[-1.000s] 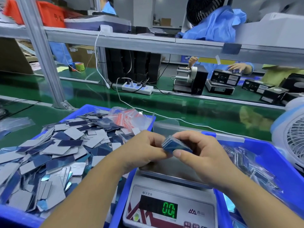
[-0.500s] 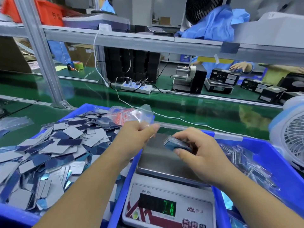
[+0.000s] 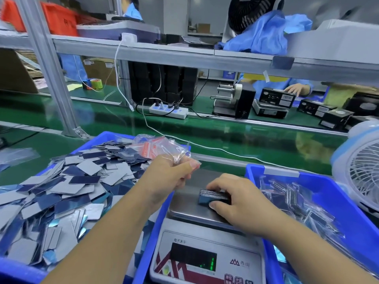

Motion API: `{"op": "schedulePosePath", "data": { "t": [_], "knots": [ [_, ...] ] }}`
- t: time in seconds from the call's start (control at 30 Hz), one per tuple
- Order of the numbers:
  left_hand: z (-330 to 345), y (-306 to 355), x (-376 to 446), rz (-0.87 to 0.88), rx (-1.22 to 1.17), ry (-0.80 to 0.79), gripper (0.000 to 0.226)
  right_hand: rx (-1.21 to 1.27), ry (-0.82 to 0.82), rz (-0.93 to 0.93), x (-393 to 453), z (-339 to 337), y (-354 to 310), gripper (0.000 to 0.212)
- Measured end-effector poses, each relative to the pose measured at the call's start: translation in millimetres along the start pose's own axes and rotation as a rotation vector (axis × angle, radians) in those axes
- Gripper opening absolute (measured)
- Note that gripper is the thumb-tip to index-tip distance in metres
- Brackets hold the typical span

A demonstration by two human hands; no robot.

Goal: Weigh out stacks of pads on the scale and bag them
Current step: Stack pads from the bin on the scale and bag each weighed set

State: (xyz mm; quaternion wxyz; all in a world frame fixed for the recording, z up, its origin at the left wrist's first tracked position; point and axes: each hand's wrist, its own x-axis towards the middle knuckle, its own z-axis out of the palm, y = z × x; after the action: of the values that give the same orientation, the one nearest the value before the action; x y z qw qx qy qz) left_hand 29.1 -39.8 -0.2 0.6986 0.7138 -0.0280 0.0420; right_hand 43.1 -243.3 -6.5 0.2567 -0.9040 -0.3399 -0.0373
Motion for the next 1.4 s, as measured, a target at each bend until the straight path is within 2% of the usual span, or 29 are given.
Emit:
{"op": "schedulePosePath", "data": {
  "t": [0.13, 0.23, 0.33, 0.47, 0.77, 0.9, 1.03, 1.23, 1.4],
  "knots": [
    [1, 1, 3, 0.015, 0.008, 0.096, 0.054, 0.005, -0.012, 0.016, -1, -1, -1, 0.02],
    [2, 0, 5, -0.018, -0.007, 0.141, 0.053, 0.096, 0.049, 0.052, 0, -1, -4, 0.019],
    [6, -1, 5, -0.036, -0.036, 0.093, 0.045, 0.413, 0.155, 0.136, 1, -2, -6, 0.02],
    [11, -1, 3, -0.06, -0.088, 0.043, 0.042, 0.799, 0.252, 0.114, 0, 0, -14, 0.028],
    [13, -2, 1, -0.031, -0.147, -0.082, 0.051, 0.736, 0.398, 0.117, 1, 5, -18, 0.027],
    [10, 3, -3, -0.028, -0.198, -0.145, 0.025, 0.714, 0.48, 0.149, 1, 4, -18, 0.024],
    [12, 3, -6, 0.003, -0.152, -0.212, 0.02, 0.683, 0.464, 0.157, 0, 7, -19, 0.025],
    [14, -2, -5, -0.033, -0.168, -0.177, 0.016, 1.1, 0.361, 0.251, 2, 6, -24, 0.027],
    [12, -3, -5, -0.087, -0.194, -0.196, 0.028, 1.134, 0.336, 0.304, 4, 4, -24, 0.028]
  ]
}}
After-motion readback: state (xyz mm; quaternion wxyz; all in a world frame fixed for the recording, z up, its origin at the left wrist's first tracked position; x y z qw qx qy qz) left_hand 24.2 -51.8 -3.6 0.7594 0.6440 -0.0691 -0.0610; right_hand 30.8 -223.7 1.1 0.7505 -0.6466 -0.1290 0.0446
